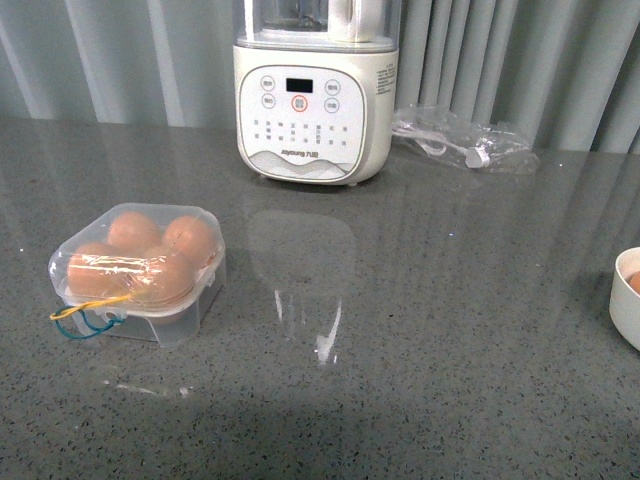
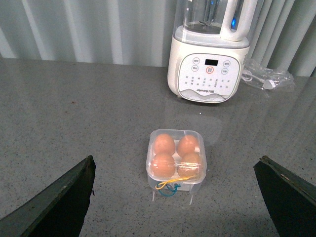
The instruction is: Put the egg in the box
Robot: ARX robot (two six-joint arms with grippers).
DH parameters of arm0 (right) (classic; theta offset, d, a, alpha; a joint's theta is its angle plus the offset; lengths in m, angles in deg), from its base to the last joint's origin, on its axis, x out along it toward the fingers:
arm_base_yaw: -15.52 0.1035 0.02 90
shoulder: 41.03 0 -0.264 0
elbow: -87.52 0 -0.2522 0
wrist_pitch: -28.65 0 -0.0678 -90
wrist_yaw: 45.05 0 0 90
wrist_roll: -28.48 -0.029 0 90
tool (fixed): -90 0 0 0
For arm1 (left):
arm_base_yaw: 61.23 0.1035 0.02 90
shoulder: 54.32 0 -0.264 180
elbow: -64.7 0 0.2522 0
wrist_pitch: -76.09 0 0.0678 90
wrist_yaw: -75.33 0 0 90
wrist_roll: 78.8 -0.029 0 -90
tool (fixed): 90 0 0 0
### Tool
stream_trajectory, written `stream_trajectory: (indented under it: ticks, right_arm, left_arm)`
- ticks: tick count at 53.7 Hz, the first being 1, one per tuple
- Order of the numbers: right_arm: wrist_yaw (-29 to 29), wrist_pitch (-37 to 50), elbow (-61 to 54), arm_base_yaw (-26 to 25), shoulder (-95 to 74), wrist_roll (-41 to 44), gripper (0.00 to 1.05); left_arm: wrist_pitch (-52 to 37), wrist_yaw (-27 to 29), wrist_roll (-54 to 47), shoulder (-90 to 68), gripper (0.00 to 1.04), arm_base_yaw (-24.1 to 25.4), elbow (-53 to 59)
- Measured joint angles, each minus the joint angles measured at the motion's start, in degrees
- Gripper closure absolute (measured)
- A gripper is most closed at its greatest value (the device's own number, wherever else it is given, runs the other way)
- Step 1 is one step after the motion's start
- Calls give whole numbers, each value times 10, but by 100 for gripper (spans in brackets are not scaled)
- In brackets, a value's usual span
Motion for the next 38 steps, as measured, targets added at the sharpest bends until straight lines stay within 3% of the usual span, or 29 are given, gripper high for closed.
stream_trajectory:
  ticks: [4,21,28,34,38]
  right_arm:
    - [0,0,0,0,0,0,7]
    - [0,0,0,0,0,0,7]
    - [0,0,0,0,0,0,7]
    - [0,0,0,0,0,0,7]
    - [0,0,0,0,0,0,7]
  left_arm:
    - [-56,28,-22,17,19,-3,35]
    - [-77,-113,-39,107,71,141,143]
    - [-82,-176,-42,141,102,205,180]
    - [-83,-212,-43,160,101,243,201]
    - [-83,-288,-44,171,101,302,211]
